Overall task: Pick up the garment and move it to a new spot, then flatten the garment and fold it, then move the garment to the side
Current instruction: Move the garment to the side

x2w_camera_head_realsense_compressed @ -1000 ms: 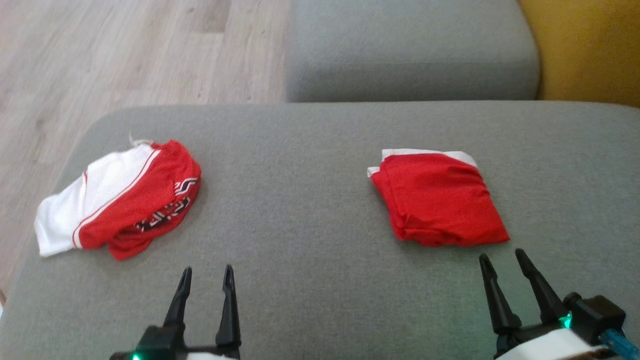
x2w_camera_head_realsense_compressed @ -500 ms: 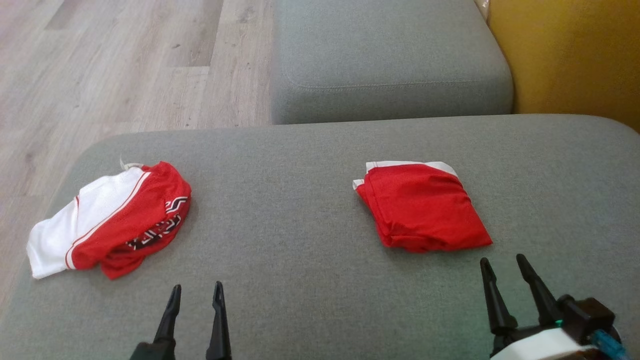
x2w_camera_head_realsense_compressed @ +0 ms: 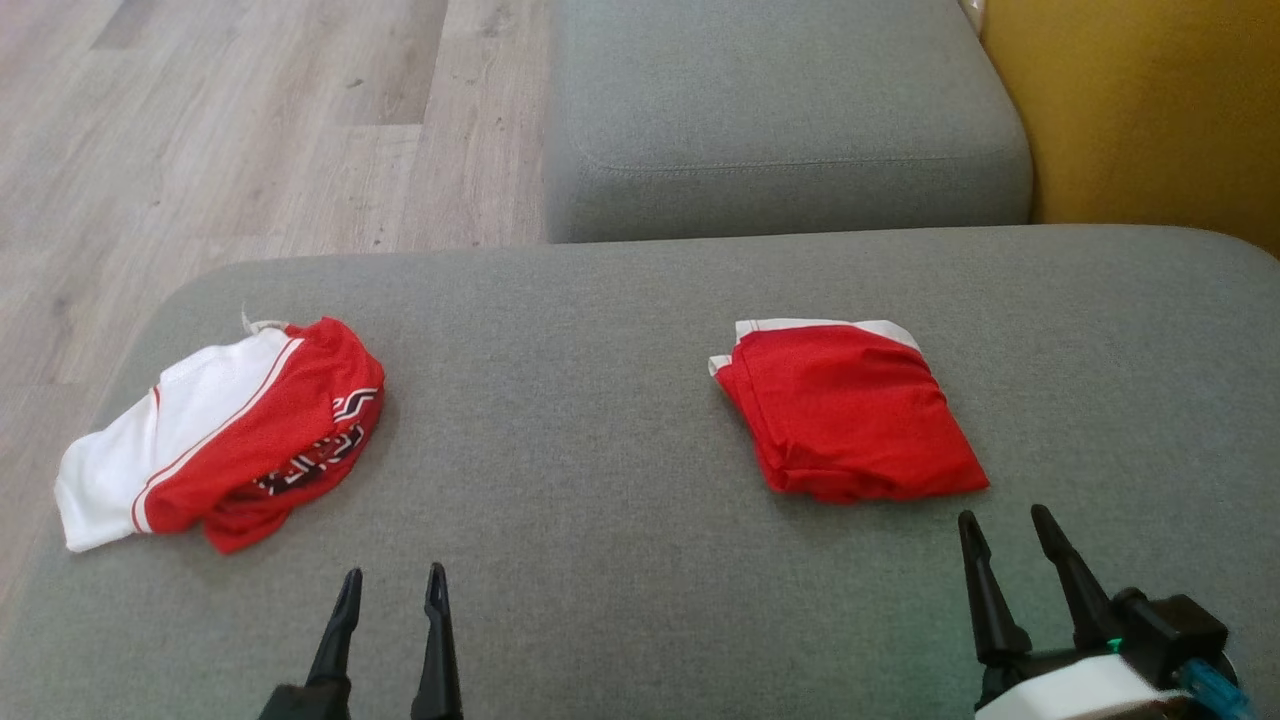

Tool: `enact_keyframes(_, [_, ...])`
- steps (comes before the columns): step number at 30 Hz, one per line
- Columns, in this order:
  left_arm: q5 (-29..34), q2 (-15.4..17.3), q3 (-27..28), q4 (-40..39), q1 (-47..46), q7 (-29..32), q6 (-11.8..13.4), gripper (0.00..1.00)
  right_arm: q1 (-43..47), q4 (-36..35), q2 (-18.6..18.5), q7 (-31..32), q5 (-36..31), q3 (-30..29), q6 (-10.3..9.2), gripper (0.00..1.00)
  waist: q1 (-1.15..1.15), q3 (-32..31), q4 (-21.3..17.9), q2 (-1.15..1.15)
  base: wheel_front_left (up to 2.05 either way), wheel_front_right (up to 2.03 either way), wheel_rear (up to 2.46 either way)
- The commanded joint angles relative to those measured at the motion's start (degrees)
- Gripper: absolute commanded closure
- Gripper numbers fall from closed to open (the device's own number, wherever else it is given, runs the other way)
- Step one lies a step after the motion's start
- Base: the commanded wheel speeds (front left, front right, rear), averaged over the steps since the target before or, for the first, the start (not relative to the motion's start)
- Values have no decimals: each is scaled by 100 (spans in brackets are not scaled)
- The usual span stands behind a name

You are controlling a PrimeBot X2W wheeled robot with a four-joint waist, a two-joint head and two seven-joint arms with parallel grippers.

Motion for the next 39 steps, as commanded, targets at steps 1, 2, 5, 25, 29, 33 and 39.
enact_keyframes(1, [56,-38,181,-174,-183,-30,1,0,-243,-204,-17,-78,16,75,37,0,0,0,-5,0,0,0,0])
enact_keyframes(2, [58,-38,184,-171,-185,-30,-2,0,-236,-199,-8,-78,29,67,37,0,0,1,-5,0,0,0,0])
enact_keyframes(5, [63,-38,188,-164,-194,-30,-8,0,-226,-172,1,-78,61,41,37,0,0,6,-5,0,0,0,0])
enact_keyframes(25, [138,-38,153,-205,-359,-30,35,0,-417,-171,-111,-79,135,124,37,0,0,365,7,0,0,0,0])
enact_keyframes(29, [190,-38,59,-235,-515,-30,22,0,-814,-43,-273,-79,243,145,37,0,0,616,19,0,0,0,0])
enact_keyframes(33, [214,-38,-85,-313,-785,-30,31,0,-1504,255,-511,254,430,262,37,0,0,1010,26,0,0,0,0])
enact_keyframes(39, [230,-38,-404,-366,-1514,-30,136,0,-2724,745,-996,1289,843,335,37,0,0,1669,112,0,0,0,0])
